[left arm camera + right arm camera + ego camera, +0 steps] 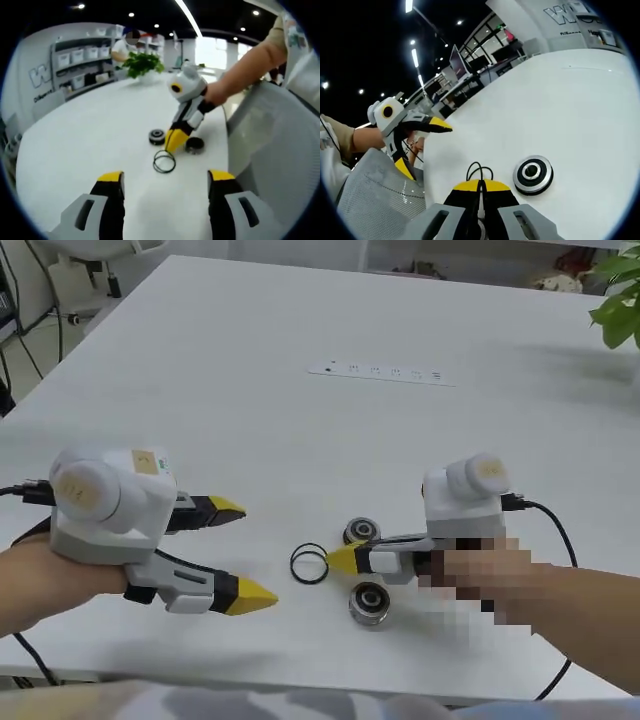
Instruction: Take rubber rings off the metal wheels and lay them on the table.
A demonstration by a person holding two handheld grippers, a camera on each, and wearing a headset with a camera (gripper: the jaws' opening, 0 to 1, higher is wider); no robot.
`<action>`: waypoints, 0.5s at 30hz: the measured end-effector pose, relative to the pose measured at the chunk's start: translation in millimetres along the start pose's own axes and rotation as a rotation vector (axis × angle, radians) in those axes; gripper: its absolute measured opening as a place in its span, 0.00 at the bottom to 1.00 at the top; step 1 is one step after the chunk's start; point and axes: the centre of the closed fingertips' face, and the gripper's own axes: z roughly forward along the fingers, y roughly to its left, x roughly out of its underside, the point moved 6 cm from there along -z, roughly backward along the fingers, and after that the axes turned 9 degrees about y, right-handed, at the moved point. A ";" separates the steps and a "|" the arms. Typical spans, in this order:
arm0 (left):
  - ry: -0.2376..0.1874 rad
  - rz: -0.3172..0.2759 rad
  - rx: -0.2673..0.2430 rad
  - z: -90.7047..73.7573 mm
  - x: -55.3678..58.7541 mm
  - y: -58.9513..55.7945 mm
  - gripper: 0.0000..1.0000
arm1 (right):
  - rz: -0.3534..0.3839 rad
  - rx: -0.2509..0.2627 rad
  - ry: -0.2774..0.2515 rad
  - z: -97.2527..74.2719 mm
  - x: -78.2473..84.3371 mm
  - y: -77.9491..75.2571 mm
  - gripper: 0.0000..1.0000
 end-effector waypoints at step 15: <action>0.016 -0.011 0.009 2.9 3.9 -0.7 0.66 | -0.062 0.030 0.053 5.3 5.1 2.3 0.08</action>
